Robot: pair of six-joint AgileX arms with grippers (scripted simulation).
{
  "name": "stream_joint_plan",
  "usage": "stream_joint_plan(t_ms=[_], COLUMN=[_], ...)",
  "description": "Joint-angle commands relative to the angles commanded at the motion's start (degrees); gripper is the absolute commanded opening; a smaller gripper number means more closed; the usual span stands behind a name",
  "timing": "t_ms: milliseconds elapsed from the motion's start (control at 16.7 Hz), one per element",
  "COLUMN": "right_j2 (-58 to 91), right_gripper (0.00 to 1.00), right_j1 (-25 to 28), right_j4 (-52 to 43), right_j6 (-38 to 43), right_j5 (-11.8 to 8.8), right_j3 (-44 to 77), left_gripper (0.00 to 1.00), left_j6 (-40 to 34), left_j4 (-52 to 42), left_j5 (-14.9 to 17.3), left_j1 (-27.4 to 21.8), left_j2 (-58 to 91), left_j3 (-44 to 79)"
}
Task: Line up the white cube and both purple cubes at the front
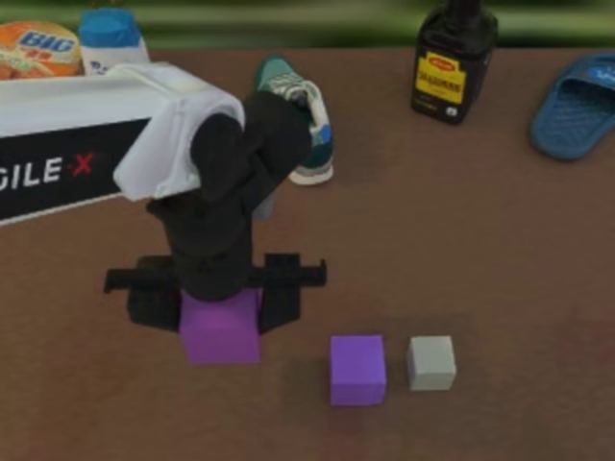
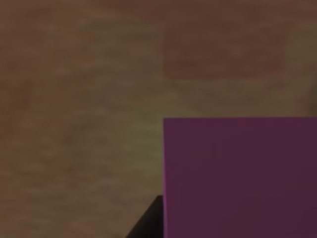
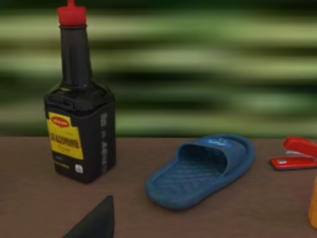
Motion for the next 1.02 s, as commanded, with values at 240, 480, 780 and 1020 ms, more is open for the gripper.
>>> stream_joint_plan(t_ms=[240, 480, 780, 1020], right_j2=[0.0, 0.0, 0.0, 0.0], right_gripper=[1.0, 1.0, 1.0, 1.0], right_j1=[0.0, 0.0, 0.0, 0.0], right_j4=[0.0, 0.0, 0.0, 0.0], right_j6=[0.0, 0.0, 0.0, 0.0], right_j5=[0.0, 0.0, 0.0, 0.0], right_j3=[0.0, 0.0, 0.0, 0.0], left_gripper=[0.0, 0.0, 0.0, 0.0], left_j6=[0.2, 0.3, 0.3, 0.3], left_j4=[-0.1, 4.1, 14.5, 15.4], left_j5=[0.0, 0.1, 0.0, 0.0], left_j1=[0.2, 0.2, 0.2, 0.2], left_j2=[0.3, 1.9, 6.1, 6.7], left_j3=[0.2, -2.3, -8.1, -8.7])
